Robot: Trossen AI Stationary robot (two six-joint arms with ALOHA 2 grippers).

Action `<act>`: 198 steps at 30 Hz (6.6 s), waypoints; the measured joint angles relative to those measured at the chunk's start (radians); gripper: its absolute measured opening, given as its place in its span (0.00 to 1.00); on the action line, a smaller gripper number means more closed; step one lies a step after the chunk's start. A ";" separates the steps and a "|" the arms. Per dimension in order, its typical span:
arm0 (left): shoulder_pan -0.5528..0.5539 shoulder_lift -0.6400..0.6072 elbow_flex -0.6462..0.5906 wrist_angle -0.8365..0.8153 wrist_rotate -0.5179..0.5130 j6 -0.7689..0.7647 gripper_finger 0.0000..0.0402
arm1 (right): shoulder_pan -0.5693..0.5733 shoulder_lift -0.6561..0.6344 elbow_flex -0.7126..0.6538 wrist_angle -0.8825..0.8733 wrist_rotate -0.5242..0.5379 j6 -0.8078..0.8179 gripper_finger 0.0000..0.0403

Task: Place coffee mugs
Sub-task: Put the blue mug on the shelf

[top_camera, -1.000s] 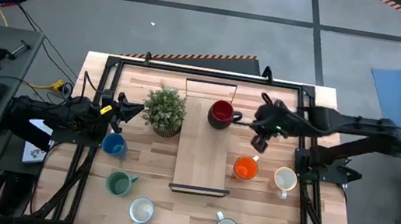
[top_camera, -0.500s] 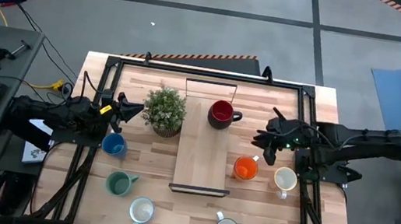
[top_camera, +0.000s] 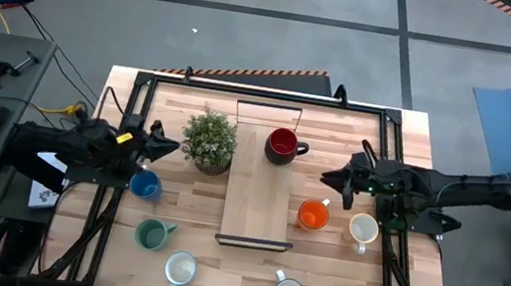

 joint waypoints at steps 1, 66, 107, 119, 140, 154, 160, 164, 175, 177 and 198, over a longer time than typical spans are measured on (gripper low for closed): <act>-0.002 0.005 0.041 -0.061 0.012 -0.002 0.09 | 0.000 -0.010 0.000 0.000 0.000 0.001 0.19; -0.125 0.856 0.584 -1.373 0.168 -0.128 0.09 | -0.005 -0.031 0.001 -0.109 0.102 0.042 0.19; -0.137 0.908 0.702 -1.413 0.112 0.225 0.19 | -0.005 -0.031 0.001 -0.169 0.104 0.016 0.19; -0.103 0.913 0.702 -1.413 0.126 0.281 0.40 | -0.005 -0.031 0.001 -0.218 0.104 0.015 0.19; -0.103 0.991 0.598 -1.370 0.131 0.309 0.42 | -0.005 -0.031 0.001 -0.208 0.108 0.019 0.19; -0.104 1.008 0.591 -1.335 0.169 0.201 0.42 | -0.005 -0.031 0.001 -0.227 0.108 0.017 0.19; -0.103 1.008 0.591 -1.336 0.170 0.193 0.32 | -0.005 -0.031 0.001 -0.258 0.109 0.015 0.19; -0.104 1.007 0.591 -1.338 0.197 0.192 0.19 | -0.005 -0.031 0.001 -0.275 0.116 0.015 0.19; -0.103 0.990 0.633 -1.345 0.160 0.140 0.01 | -0.005 -0.031 0.001 -0.285 0.157 0.015 0.19; -0.103 0.982 0.663 -1.361 0.149 0.139 0.01 | -0.005 -0.031 0.001 -0.285 0.157 0.015 0.19; -0.111 1.160 1.081 -1.597 0.168 0.140 0.01 | -0.005 -0.031 0.001 -0.285 0.157 0.015 0.19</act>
